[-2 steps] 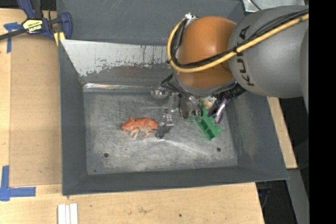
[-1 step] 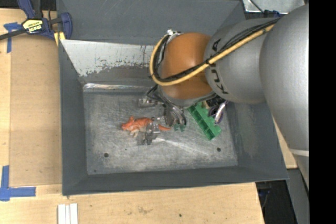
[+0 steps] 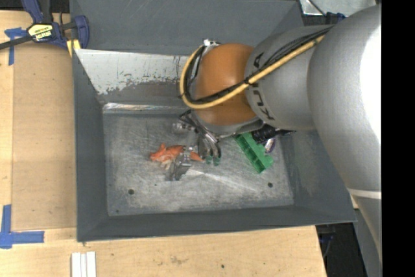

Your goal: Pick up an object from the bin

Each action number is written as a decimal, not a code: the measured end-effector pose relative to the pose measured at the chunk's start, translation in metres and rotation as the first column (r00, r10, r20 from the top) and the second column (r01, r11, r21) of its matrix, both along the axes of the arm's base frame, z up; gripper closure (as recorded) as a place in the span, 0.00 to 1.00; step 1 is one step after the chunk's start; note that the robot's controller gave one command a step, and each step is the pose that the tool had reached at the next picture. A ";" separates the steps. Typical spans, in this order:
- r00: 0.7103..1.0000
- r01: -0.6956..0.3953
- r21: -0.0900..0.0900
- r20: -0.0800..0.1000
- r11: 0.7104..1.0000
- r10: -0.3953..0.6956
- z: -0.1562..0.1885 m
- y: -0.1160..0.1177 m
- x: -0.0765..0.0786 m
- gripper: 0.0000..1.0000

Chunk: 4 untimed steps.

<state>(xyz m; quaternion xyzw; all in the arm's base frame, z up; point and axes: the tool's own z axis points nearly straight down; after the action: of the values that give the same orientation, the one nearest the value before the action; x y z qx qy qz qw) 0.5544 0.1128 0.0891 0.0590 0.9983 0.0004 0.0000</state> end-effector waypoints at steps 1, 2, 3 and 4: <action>0.987 -0.161 -0.001 0.005 0.987 0.161 0.012 -0.006 0.003 0.00; 0.992 -0.128 0.000 0.002 0.992 0.128 -0.008 -0.005 0.002 0.00; 0.940 -0.341 -0.001 0.021 0.940 0.341 -0.011 -0.008 0.010 1.00; 0.940 -0.341 -0.001 0.021 0.940 0.341 -0.011 -0.008 0.010 1.00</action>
Offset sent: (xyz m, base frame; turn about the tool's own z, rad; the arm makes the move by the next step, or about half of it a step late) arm 0.0001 -0.0031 -0.0191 -0.0624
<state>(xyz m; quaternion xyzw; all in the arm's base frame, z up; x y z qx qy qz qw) 0.5645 0.1051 0.0778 -0.1147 0.9933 0.0021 0.0103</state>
